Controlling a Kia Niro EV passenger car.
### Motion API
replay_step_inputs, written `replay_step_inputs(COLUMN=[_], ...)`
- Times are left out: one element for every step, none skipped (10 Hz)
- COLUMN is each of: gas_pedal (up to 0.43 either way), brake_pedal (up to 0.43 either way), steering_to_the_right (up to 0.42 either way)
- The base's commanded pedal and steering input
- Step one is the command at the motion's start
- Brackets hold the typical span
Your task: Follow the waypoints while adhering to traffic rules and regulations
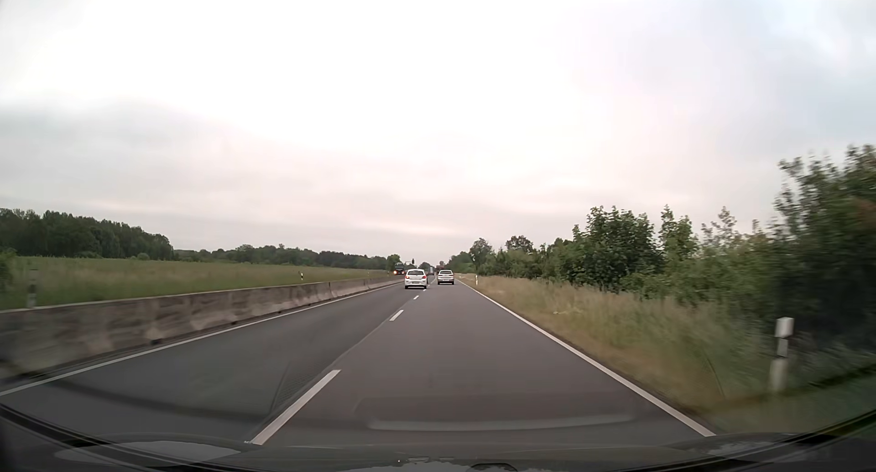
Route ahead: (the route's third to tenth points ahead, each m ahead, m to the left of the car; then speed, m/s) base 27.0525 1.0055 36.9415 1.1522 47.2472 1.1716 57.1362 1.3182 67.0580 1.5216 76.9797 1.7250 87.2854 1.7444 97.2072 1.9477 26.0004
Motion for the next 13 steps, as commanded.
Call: replay_step_inputs(gas_pedal=[0.000, 0.000, 0.000, 0.000, 0.000, 0.000, 0.000, 0.000, 0.000, 0.000, 0.000, 0.008, 0.079], brake_pedal=[0.000, 0.000, 0.000, 0.000, 0.000, 0.000, 0.000, 0.000, 0.000, 0.000, 0.000, 0.000, 0.000], steering_to_the_right=[-0.003, -0.002, 0.000, 0.000, 0.000, 0.000, 0.000, 0.000, 0.000, 0.000, 0.000, 0.000, 0.000])
